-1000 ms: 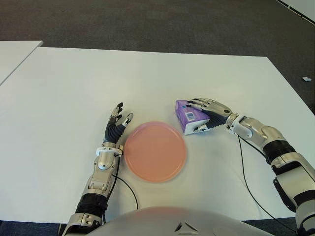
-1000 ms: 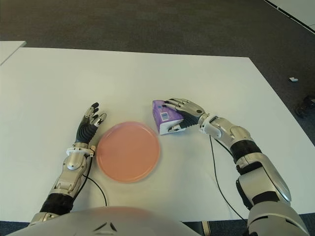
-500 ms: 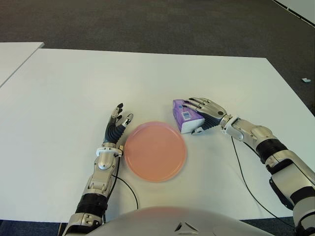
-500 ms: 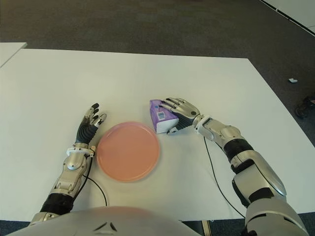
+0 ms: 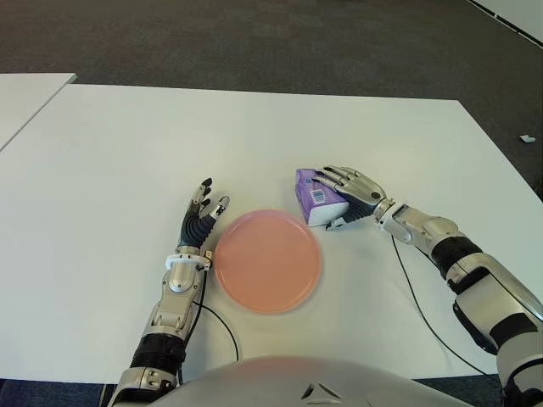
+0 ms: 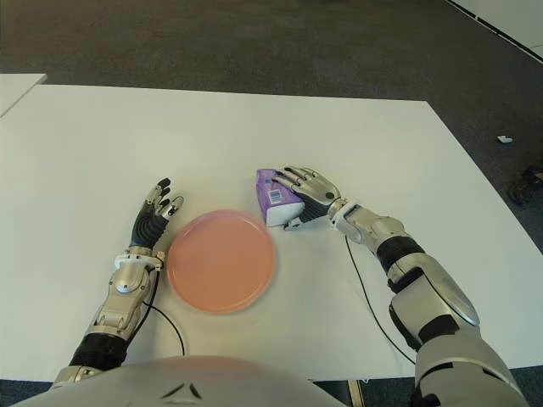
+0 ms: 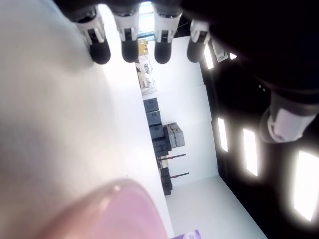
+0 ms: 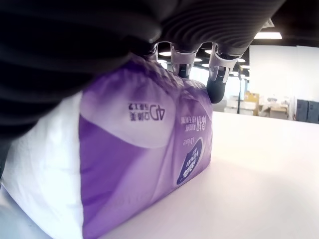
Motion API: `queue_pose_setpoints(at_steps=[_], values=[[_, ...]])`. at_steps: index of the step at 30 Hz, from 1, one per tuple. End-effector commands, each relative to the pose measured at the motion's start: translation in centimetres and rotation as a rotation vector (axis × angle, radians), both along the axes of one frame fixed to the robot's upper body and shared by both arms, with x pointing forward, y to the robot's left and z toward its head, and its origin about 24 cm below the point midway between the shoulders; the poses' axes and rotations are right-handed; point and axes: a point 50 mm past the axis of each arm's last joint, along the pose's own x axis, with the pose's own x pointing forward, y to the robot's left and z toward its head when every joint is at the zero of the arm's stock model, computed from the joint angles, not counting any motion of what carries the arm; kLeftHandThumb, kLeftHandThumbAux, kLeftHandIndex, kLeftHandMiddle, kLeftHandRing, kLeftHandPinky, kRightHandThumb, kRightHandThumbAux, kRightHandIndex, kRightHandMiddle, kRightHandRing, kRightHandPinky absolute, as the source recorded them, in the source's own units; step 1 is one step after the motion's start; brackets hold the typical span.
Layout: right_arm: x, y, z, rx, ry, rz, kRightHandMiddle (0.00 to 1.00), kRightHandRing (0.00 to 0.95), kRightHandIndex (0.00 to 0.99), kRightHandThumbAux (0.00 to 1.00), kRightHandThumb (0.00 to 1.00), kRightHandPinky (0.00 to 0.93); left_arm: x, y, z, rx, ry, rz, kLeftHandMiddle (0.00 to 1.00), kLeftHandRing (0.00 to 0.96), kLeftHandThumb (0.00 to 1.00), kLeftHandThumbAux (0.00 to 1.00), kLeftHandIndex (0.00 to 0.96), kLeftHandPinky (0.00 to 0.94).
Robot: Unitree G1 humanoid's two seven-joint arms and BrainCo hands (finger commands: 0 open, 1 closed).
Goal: Put the tissue paper into the plate.
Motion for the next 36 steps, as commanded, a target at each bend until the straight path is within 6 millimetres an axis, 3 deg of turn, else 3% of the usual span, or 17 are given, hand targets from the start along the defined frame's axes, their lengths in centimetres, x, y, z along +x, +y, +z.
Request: queue_pose_setpoints(at_steps=[1,16,20,24,26,29,35,36], values=[[-3.54,-0.93,-5.29,-0.193,0.216,0.025,0.0,0.0,0.0,0.469,0.138,0.0,-0.47,0.23,-0.76,0.001,0.038,0.022,0.0,0.0,0.0,0.421,0.0,0.0],[-3.39,-0.75,-5.08,-0.144,0.199,0.011,0.0,0.0,0.0,0.491,0.127,0.0,-0.45,0.32,-0.72,0.005,0.036,0.027,0.0,0.0,0.0,0.443,0.0,0.0],[-3.41,-0.7,-5.11,-0.094,0.208,-0.019,0.032,0.03,0.0,0.524,0.173,0.089,-0.45,0.32,-0.72,0.007,0.037,0.027,0.0,0.0,0.0,0.44,0.0,0.0],[-3.44,-0.63,-5.12,-0.022,0.202,-0.064,0.251,0.245,0.174,0.552,0.295,0.266,-0.45,0.33,-0.73,0.007,0.039,0.025,0.0,0.0,0.0,0.433,0.0,0.0],[-3.45,-0.58,-4.99,0.026,0.157,-0.085,0.45,0.445,0.331,0.568,0.355,0.441,-0.45,0.32,-0.72,0.003,0.039,0.025,0.0,0.0,0.0,0.431,0.0,0.0],[-3.58,-0.48,-4.86,0.088,0.079,-0.103,0.585,0.583,0.444,0.589,0.392,0.576,-0.45,0.32,-0.7,-0.001,0.037,0.025,0.0,0.0,0.0,0.43,0.0,0.0],[-4.05,-0.26,-5.17,0.206,-0.106,-0.161,0.742,0.749,0.62,0.695,0.458,0.765,-0.47,0.37,-0.69,-0.001,0.035,0.024,0.0,0.0,0.0,0.428,0.0,0.0],[-4.06,-0.23,-5.16,0.218,-0.126,-0.168,0.774,0.779,0.674,0.705,0.563,0.802,-0.48,0.38,-0.69,-0.001,0.034,0.023,0.0,0.0,0.0,0.428,0.0,0.0]])
